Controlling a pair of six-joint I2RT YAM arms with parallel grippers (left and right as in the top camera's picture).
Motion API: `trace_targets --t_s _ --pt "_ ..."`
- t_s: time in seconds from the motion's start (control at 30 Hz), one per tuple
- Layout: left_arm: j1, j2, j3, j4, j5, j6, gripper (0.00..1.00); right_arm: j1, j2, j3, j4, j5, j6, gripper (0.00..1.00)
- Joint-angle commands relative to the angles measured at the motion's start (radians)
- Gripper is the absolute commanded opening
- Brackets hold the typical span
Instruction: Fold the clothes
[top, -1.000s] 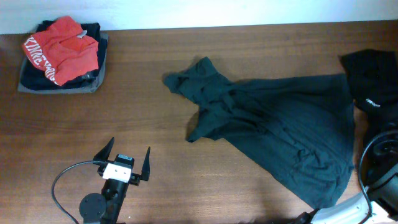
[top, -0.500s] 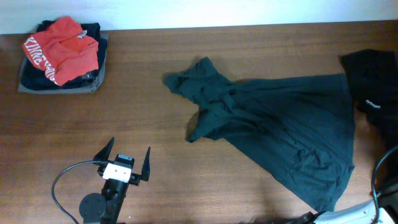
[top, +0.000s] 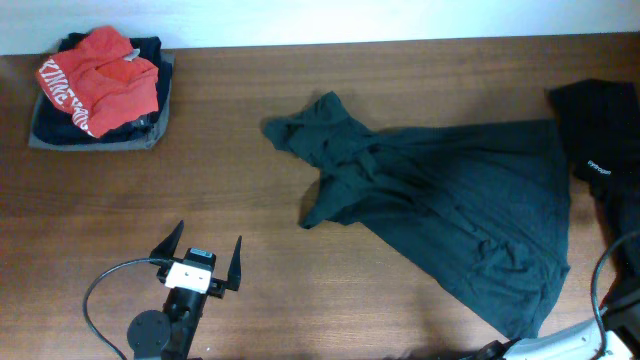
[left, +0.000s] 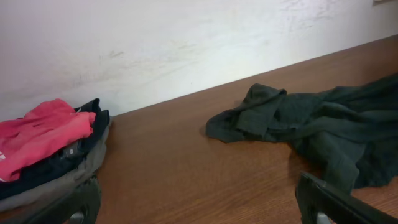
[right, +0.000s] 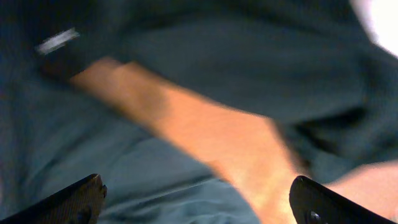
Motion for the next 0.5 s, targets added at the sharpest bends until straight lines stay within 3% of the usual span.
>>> trace_targets --t_s 0.0,0.2,0.47 --pt "0.006 -0.006 -0.005 -0.002 -0.003 0.016 0.99 0.076 0.001 0.02 -0.004 -0.259 -0.14 0.99" --pt "0.006 -0.006 -0.005 -0.002 -0.003 0.016 0.99 0.246 0.001 0.02 -0.028 -0.33 -0.251 0.99" --pt "0.006 -0.006 -0.005 -0.002 -0.003 0.016 0.99 0.524 0.001 0.02 0.025 -0.222 -0.253 0.99"
